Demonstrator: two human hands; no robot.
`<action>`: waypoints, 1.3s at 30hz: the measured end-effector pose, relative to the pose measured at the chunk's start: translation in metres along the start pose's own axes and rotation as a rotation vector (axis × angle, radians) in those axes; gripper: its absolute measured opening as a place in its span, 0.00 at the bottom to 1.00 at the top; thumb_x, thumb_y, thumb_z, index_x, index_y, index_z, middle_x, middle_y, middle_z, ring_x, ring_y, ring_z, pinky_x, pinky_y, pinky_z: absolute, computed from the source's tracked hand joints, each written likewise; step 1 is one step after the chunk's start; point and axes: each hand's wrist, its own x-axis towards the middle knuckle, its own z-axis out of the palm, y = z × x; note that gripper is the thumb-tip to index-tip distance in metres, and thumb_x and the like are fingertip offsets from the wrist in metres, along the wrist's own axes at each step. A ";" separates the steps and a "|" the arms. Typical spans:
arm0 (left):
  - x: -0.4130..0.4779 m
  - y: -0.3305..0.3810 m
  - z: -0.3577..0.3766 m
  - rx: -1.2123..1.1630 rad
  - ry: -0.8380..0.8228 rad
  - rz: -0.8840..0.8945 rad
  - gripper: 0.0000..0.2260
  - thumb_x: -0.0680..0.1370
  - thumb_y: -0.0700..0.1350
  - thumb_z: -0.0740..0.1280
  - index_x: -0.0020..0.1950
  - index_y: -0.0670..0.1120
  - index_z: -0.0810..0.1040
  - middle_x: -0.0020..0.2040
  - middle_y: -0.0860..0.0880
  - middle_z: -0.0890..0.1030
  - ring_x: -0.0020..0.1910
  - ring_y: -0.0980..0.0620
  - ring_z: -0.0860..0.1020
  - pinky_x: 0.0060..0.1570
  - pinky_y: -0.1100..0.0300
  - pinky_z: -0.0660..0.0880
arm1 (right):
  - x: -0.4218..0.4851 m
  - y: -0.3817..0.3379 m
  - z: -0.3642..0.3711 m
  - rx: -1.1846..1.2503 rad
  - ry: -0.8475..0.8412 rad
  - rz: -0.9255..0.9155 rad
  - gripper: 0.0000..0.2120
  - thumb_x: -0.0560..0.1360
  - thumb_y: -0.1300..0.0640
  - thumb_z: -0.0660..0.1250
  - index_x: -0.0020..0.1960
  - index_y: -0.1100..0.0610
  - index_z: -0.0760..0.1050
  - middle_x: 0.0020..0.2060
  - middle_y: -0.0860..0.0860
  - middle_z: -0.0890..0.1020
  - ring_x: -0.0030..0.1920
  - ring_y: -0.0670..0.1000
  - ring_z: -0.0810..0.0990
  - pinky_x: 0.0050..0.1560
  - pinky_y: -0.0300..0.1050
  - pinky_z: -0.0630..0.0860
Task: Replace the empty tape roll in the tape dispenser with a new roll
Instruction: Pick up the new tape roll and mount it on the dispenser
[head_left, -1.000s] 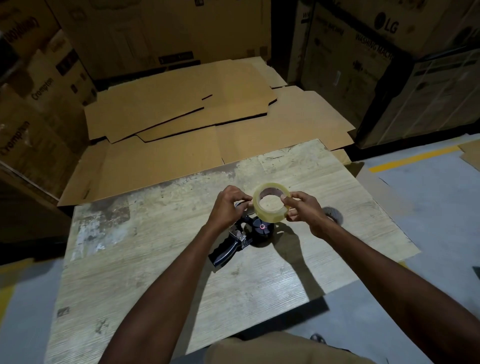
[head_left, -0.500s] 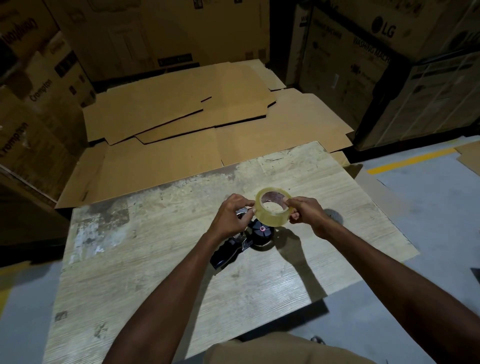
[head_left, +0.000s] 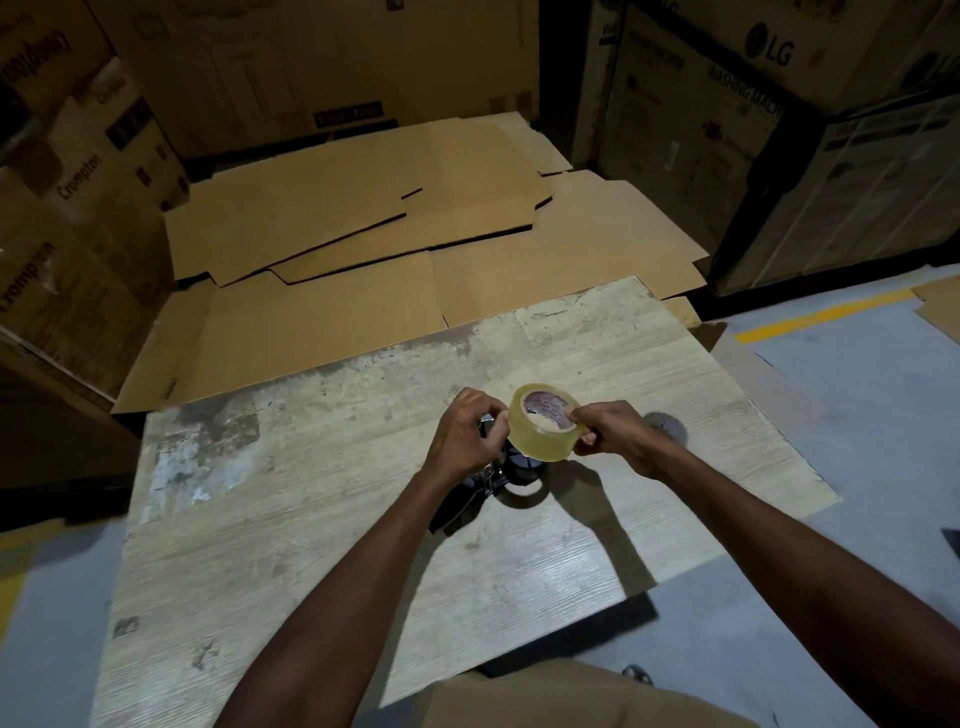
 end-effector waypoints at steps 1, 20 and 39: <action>0.000 0.000 0.000 0.009 -0.013 0.010 0.01 0.78 0.38 0.70 0.46 0.42 0.81 0.42 0.52 0.78 0.47 0.51 0.74 0.44 0.54 0.74 | -0.001 0.000 0.001 -0.037 0.006 -0.002 0.13 0.80 0.59 0.69 0.53 0.70 0.83 0.33 0.57 0.80 0.32 0.51 0.79 0.54 0.57 0.84; -0.047 -0.079 -0.001 0.087 -0.068 -0.248 0.05 0.83 0.43 0.66 0.50 0.49 0.81 0.48 0.58 0.79 0.56 0.55 0.70 0.53 0.52 0.64 | 0.019 0.023 0.043 -0.931 0.300 -0.215 0.23 0.83 0.46 0.64 0.43 0.64 0.81 0.39 0.61 0.84 0.41 0.61 0.81 0.39 0.46 0.67; -0.078 -0.079 0.015 -0.047 -0.007 -0.388 0.13 0.85 0.53 0.62 0.66 0.50 0.78 0.55 0.53 0.78 0.55 0.53 0.76 0.52 0.51 0.78 | 0.007 0.035 0.049 -0.897 0.200 -0.383 0.33 0.82 0.42 0.64 0.81 0.57 0.61 0.73 0.60 0.70 0.72 0.60 0.70 0.69 0.57 0.71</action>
